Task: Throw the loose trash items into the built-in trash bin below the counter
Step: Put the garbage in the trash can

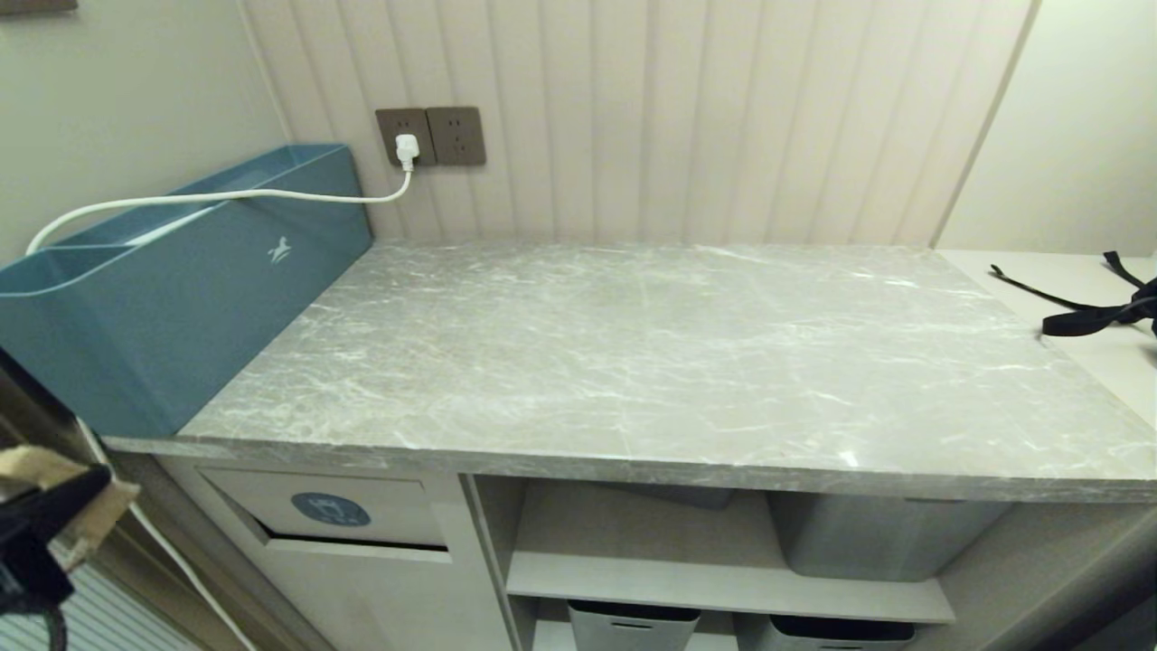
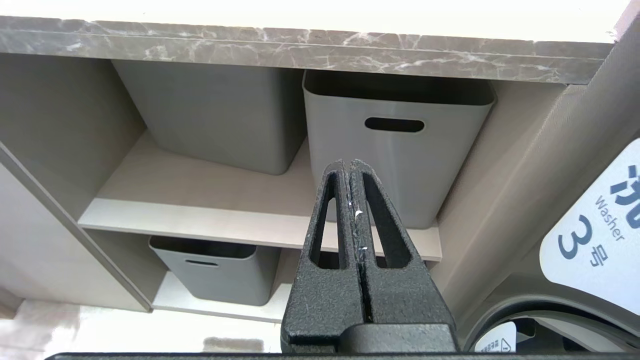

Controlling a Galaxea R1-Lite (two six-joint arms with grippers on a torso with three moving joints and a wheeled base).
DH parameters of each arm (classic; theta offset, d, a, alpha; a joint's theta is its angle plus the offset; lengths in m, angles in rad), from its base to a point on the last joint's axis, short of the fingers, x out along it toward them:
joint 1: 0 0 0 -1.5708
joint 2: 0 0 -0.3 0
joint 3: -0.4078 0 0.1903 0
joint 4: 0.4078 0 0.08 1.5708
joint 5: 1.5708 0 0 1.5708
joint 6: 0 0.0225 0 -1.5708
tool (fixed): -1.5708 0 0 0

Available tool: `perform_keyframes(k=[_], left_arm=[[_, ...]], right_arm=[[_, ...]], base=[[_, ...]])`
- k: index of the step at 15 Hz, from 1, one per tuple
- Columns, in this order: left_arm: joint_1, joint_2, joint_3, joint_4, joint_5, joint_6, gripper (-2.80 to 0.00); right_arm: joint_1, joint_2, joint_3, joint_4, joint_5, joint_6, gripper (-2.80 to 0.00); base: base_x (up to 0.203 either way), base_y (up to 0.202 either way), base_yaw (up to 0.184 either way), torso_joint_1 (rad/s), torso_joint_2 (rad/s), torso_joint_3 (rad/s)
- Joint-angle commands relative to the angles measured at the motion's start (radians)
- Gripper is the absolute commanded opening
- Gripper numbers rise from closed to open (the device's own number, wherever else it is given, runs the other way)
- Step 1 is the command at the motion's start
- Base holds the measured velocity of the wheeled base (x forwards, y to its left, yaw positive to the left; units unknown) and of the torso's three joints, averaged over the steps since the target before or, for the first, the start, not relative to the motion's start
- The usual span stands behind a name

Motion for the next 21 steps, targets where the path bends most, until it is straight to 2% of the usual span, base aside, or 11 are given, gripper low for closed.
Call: perform_keyframes(k=[1,3,10,15,21], left_arm=[[-0.045,-0.151,0.123,-0.016,0.022,0.006,-2.8],[-0.051,-0.219,0.147,-0.011,0.027,0.014,-2.8],[-0.053,-0.232,0.186,0.002,0.025,0.017,-2.8],[-0.055,-0.27,0.224,0.014,0.027,0.086,-2.8],[-0.06,-0.293,0.241,0.105,0.012,0.104,-2.8]], right_arm=[[0.001,-0.002,0.0,0.0,0.001,0.0,-2.8],[0.001,-0.002,0.0,0.0,0.001,0.0,-2.8],[0.001,-0.002,0.0,0.0,0.001,0.0,-2.8],[0.001,-0.002,0.0,0.0,0.001,-0.005,-2.8],[0.001,-0.002,0.0,0.0,-0.001,0.001,-2.8]], base=[[0.0,0.0,0.0,0.0,0.0,0.0],[0.0,0.0,0.0,0.0,0.0,0.0],[0.0,0.0,0.0,0.0,0.0,0.0],[0.0,0.0,0.0,0.0,0.0,0.0],[0.0,0.0,0.0,-0.177,0.39,0.224]])
